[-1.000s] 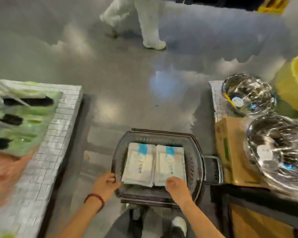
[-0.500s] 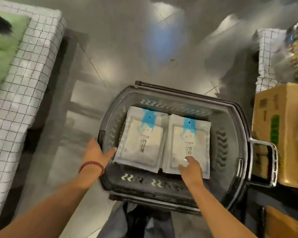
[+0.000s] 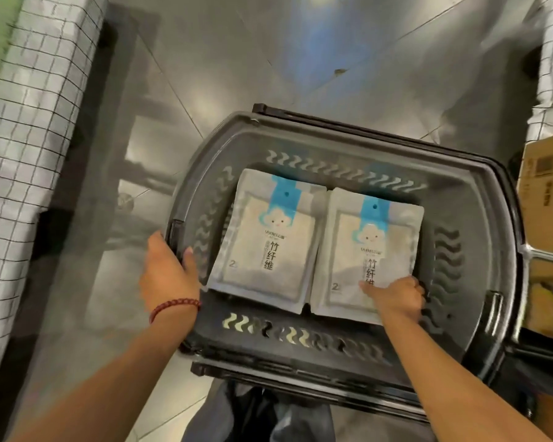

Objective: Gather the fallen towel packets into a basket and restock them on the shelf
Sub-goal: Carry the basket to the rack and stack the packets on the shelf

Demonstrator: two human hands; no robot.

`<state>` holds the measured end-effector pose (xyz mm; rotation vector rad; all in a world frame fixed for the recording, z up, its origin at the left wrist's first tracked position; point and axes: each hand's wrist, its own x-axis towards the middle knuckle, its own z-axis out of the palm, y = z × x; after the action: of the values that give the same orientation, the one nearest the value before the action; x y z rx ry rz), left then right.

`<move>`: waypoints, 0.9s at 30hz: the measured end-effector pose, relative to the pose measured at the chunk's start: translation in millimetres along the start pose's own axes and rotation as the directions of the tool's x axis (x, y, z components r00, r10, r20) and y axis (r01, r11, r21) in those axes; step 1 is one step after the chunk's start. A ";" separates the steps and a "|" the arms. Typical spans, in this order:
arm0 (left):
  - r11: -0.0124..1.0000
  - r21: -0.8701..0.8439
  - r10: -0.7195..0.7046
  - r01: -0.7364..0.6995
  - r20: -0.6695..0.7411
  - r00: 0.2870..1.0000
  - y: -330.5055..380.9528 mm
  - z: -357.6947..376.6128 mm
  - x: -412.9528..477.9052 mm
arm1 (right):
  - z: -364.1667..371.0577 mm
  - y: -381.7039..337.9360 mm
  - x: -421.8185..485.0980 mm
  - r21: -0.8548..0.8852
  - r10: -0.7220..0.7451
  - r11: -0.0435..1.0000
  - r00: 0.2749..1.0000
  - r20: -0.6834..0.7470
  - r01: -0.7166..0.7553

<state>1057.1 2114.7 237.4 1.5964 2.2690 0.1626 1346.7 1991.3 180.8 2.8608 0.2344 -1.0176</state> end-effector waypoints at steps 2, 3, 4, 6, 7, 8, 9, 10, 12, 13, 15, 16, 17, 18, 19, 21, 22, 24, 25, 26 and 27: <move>1.000 -0.015 -0.009 0.009 0.012 1.000 0.1 -1.0 -0.7 | 0.9 -3.4 -4.2 0.020 0.003 1.000 0.997 -0.072 -0.002; 0.999 -0.039 -0.012 0.013 0.034 0.999 -0.6 -1.7 -0.9 | 1.3 -4.6 -6.0 0.032 -0.009 0.999 0.994 -0.111 0.013; 0.997 -0.080 -0.015 0.021 0.068 0.998 -1.2 -2.8 0.0 | 0.5 -6.2 -7.4 0.053 -0.025 0.998 0.991 -0.133 0.032; 0.986 -0.163 0.005 0.019 0.143 0.990 -3.5 -7.8 0.0 | -1.0 -9.4 -15.3 0.193 -0.072 0.977 0.991 -0.113 0.093; 0.984 -0.174 0.056 -0.027 0.162 0.985 -4.1 -12.2 -2.9 | -0.4 -11.0 -23.3 0.298 -0.127 0.943 0.988 -0.092 0.149; 0.980 -0.168 0.138 -0.109 0.168 0.976 -4.2 -16.6 -7.4 | 0.3 -12.9 -33.4 0.385 -0.203 0.895 0.975 -0.092 0.223; 0.966 -0.160 0.228 -0.202 0.171 0.958 -2.7 -20.8 -12.8 | -0.1 -15.5 -44.4 0.444 -0.279 0.844 0.953 -0.115 0.300; 0.948 -0.160 0.302 -0.274 0.191 0.934 0.9 -23.5 -17.4 | -1.3 -18.6 -55.1 0.498 -0.342 0.789 0.930 -0.133 0.361; 0.941 -0.180 0.328 -0.285 0.294 0.898 10.9 -23.5 -24.9 | -6.1 -25.8 -73.8 0.638 -0.418 0.673 0.904 -0.092 0.376; 0.957 -0.205 0.271 -0.205 0.377 0.886 18.2 -21.6 -27.1 | -8.2 -28.4 -80.0 0.708 -0.448 0.623 0.894 -0.025 0.332; 0.949 -0.299 0.088 0.097 0.550 0.831 34.1 -16.3 -25.1 | -11.4 -33.7 -90.0 0.820 -0.528 0.541 0.835 0.158 0.186; 0.898 -0.342 -0.004 0.277 0.624 0.782 42.1 -14.0 -21.8 | -12.1 -37.0 -94.2 0.848 -0.567 0.520 0.784 0.254 0.102; 0.817 -0.372 -0.079 0.441 0.686 0.723 48.0 -11.2 -18.5 | -11.3 -40.6 -95.5 0.848 -0.595 0.529 0.730 0.335 0.042; 0.740 -0.382 -0.120 0.553 0.734 0.668 52.4 -8.9 -15.5 | -10.7 -44.4 -93.5 0.822 -0.602 0.568 0.697 0.389 0.032; 0.707 -0.386 -0.129 0.592 0.753 0.645 54.7 -6.3 -12.7 | -9.6 -47.1 -87.5 0.788 -0.593 0.612 0.695 0.408 0.060; 0.737 -0.385 -0.130 0.556 0.726 0.675 56.0 -1.4 -9.4 | -8.8 -46.2 -68.1 0.708 -0.524 0.687 0.788 0.324 0.166; 0.772 -0.379 -0.128 0.510 0.693 0.709 56.6 0.4 -9.2 | -8.8 -41.0 -54.1 0.642 -0.451 0.735 0.865 0.221 0.219; 0.831 -0.360 -0.119 0.425 0.630 0.767 56.9 4.0 -10.7 | -12.2 -23.8 -24.4 0.470 -0.231 0.856 0.972 -0.028 0.217; 0.845 -0.353 -0.118 0.402 0.610 0.784 56.1 5.8 -10.6 | -13.9 -14.1 -11.0 0.388 -0.132 0.907 0.986 -0.107 0.163; 0.849 -0.351 -0.123 0.396 0.597 0.793 55.1 7.5 -10.3 | -15.0 -5.7 -0.2 0.321 -0.053 0.943 0.992 -0.114 0.087; 0.844 -0.357 -0.126 0.401 0.594 0.794 53.3 9.5 -9.0 | -13.9 1.3 8.1 0.264 -0.004 0.964 0.998 -0.065 0.021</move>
<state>1110.4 2124.2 246.4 0.8932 1.7875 0.1362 1361.7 1992.9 186.4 3.1381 0.1298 -1.0322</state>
